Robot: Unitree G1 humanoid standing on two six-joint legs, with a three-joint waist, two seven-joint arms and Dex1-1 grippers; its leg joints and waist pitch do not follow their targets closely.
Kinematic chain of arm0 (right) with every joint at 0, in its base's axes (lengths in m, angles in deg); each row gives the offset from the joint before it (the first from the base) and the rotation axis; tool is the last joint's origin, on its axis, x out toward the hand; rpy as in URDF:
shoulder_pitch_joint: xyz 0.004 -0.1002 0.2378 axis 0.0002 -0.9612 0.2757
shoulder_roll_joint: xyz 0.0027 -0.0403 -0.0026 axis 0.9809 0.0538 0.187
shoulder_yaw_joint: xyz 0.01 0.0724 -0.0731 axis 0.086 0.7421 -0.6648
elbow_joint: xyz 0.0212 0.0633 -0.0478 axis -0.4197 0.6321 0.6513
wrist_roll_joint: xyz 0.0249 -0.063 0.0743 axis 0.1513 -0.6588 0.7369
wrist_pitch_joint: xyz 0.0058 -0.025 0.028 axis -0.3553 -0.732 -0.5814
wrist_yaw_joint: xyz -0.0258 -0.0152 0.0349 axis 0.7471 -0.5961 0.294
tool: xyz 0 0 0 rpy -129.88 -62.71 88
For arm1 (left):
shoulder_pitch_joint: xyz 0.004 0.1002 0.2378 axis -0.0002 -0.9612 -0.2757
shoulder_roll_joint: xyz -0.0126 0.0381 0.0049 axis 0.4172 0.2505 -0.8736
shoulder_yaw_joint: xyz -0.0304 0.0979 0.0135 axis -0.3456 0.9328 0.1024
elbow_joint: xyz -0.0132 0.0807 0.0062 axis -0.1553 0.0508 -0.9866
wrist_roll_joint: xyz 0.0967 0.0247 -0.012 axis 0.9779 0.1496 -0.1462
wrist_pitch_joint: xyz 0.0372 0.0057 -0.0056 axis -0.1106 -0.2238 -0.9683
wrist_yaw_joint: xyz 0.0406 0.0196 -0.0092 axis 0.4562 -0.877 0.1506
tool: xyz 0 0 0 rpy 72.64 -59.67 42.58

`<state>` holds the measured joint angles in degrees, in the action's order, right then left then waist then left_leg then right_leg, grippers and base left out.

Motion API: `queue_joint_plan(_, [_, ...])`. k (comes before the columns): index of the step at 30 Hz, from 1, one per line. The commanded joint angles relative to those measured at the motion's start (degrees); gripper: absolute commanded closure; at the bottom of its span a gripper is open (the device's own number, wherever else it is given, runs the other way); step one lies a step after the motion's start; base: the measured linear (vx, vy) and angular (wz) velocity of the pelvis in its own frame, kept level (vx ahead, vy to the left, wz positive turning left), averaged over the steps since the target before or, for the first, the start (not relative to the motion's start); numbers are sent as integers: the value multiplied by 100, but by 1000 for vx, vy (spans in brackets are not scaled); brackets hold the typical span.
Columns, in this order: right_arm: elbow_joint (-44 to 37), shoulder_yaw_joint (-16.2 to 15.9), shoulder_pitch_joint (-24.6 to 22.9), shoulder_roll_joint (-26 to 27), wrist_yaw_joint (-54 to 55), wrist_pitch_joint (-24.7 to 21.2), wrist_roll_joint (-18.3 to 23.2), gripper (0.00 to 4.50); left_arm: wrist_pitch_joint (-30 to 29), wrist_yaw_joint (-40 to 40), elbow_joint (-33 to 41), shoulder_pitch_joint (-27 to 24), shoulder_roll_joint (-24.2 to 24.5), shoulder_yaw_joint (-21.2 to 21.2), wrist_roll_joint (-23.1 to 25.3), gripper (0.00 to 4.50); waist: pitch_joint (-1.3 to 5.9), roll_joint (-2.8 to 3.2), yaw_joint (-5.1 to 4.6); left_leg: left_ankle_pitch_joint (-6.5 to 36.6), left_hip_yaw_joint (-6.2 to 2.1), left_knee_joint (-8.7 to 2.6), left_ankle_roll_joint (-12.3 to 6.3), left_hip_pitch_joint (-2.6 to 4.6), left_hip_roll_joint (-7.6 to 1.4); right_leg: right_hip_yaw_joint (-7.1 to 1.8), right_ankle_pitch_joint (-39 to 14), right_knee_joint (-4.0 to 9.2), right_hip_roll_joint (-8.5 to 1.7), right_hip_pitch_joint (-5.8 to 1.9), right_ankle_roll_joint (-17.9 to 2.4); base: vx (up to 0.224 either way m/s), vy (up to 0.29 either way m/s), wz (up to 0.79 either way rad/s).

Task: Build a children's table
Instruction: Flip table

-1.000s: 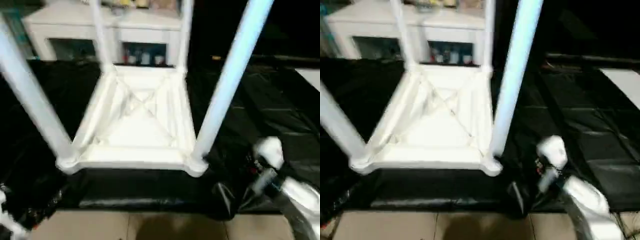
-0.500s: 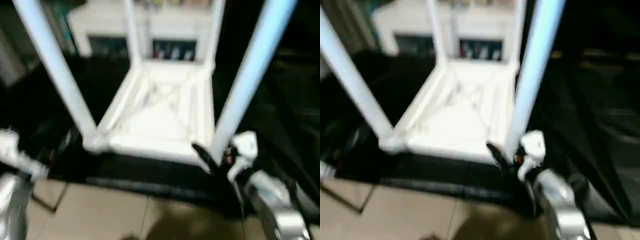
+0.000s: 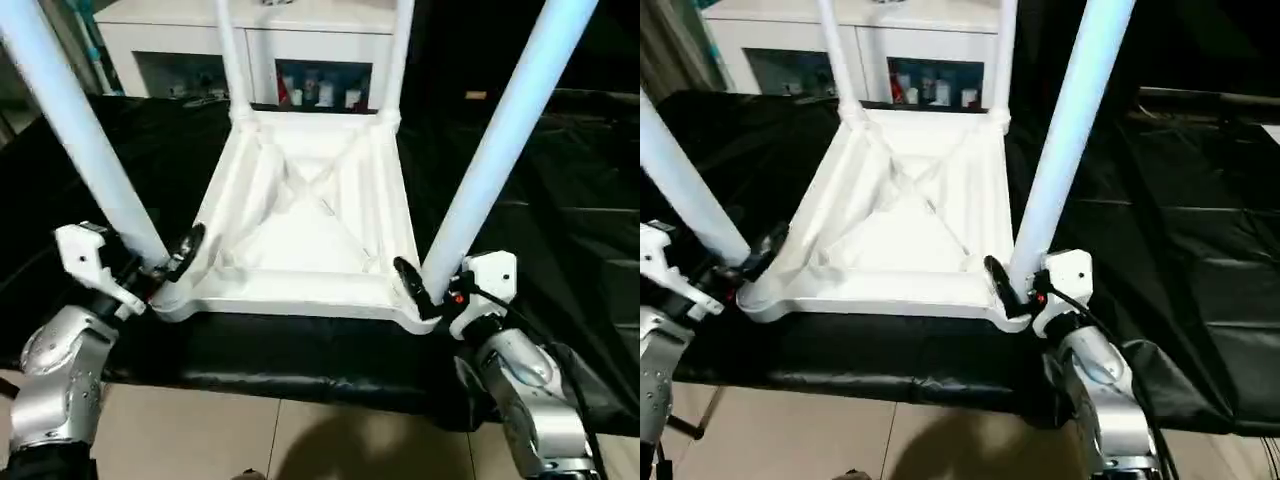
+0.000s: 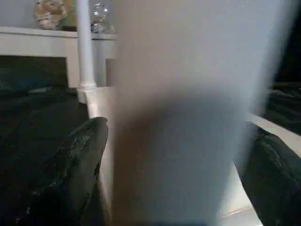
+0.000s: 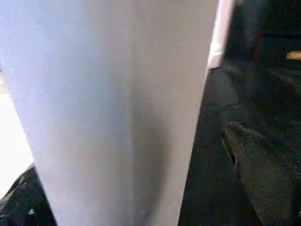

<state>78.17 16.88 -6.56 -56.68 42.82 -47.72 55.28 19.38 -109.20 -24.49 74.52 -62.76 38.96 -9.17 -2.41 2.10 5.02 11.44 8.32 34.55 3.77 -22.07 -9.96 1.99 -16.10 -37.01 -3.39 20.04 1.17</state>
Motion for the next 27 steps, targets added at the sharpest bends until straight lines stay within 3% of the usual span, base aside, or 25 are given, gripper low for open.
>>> queue_joint_plan(1, [-53, 263, 6, 47, 218, 103, 58, 0, -54, 104, 104, -88, -56, 72, 84, 5, 325, 99, -12, 512, -78, -403, -15, 121, -263, -221, 1688, 361, -402, -176, -964, 0, 0, 0])
queue_joint_plan(2, [-68, 293, 0, 58, 264, 109, 61, 0, -57, 135, 110, -103, -74, 89, 101, 23, 319, 77, -13, 570, -73, -408, -12, 124, -270, -223, 1648, 367, -402, -170, -983, 0, 0, 0])
queue_joint_plan(3, [-83, 377, -44, 59, 370, 168, 46, 0, -4, 322, 140, -160, -167, 187, 293, 34, 320, 102, -6, 588, -73, -408, -8, 120, -265, -223, 1630, 366, -404, -177, -984, 0, 0, 0])
queue_joint_plan(4, [-85, 391, -52, 57, 388, 176, 41, 27, -1, 348, 151, -172, -185, 204, 317, 43, 320, 101, -11, 602, -73, -410, -7, 124, -273, -221, 1628, 375, -400, -176, -973, 0, 0, 0])
queue_joint_plan(10, [-97, 673, -193, 96, 636, 320, 92, 71, 15, 1019, 174, -237, -585, 395, 717, 85, 312, 44, -12, 640, -72, -413, -69, 115, -284, -224, 1527, 392, -406, -193, -943, 0, 0, 0])
queue_joint_plan(13, [-98, 724, -184, 136, 688, 329, 133, 80, 45, 1152, 128, -172, -673, 450, 817, 87, 299, 62, -7, 784, -71, -428, -72, 127, -289, -224, 1197, 421, -414, -169, -944, 0, 0, 0])
queue_joint_plan(16, [-116, 801, -190, 189, 790, 341, 180, 115, 107, 1465, 13, -7, -835, 560, 1075, 126, 284, 38, 6, 883, -64, -448, -55, 126, -304, -232, 869, 449, -420, -158, -959, 0, 0, 0])
queue_joint_plan(18, [-128, 826, -203, 206, 833, 342, 192, 120, 125, 1514, -16, 22, -860, 588, 1132, 126, 279, 44, 16, 956, -63, -461, -44, 129, -307, -235, 684, 464, -420, -141, -931, 0, 0, 0])
queue_joint_plan(21, [-203, 999, -272, 259, 992, 348, 240, 153, 190, 1549, -91, 127, -966, 726, 1244, 165, 279, 48, 44, 1044, -69, -475, 4, 135, -316, -243, 518, 477, -430, -123, -885, 0, 0, 0])
queue_joint_plan(27, [-368, 1322, -453, 261, 1317, 402, 219, 198, 261, 1513, -230, 225, -1035, 989, 1420, 213, 301, 39, 93, 840, -58, -452, 13, 111, -291, -238, 818, 458, -432, -132, -765, 0, 0, 0])
